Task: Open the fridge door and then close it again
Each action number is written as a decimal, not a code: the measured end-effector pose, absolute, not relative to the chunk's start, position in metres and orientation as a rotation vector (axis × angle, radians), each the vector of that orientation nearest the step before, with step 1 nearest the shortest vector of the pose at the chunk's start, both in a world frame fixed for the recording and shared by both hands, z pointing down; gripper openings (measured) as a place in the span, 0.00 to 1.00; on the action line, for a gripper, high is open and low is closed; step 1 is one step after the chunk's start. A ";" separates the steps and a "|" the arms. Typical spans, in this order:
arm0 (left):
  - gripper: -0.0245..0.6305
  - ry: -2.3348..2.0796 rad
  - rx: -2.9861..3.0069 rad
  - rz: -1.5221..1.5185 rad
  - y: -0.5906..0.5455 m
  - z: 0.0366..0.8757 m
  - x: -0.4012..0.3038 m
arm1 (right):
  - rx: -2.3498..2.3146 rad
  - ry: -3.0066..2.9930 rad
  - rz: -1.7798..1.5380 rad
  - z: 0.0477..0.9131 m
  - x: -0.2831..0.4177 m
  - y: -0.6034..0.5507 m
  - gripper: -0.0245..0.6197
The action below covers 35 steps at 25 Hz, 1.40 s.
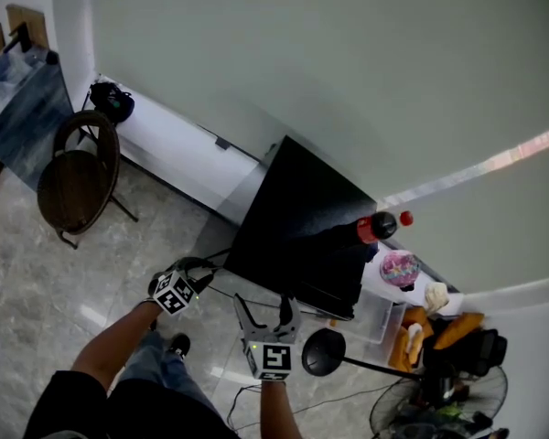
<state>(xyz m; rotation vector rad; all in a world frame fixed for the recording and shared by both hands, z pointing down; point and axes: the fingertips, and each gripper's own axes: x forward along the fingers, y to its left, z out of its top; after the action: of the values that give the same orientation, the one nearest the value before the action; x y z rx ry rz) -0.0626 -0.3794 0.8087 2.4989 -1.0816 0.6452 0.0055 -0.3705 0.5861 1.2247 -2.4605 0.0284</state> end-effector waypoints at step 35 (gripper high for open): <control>0.13 -0.990 2.509 0.961 -0.327 0.805 -0.056 | 1.195 -2.458 -0.009 0.585 0.008 -0.361 0.59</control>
<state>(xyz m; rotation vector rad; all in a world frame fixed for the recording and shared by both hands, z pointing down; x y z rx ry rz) -0.0559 -0.3273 0.8046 2.5088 -0.9899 0.9611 0.0078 -0.3612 0.5849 1.1952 -2.4582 -0.0088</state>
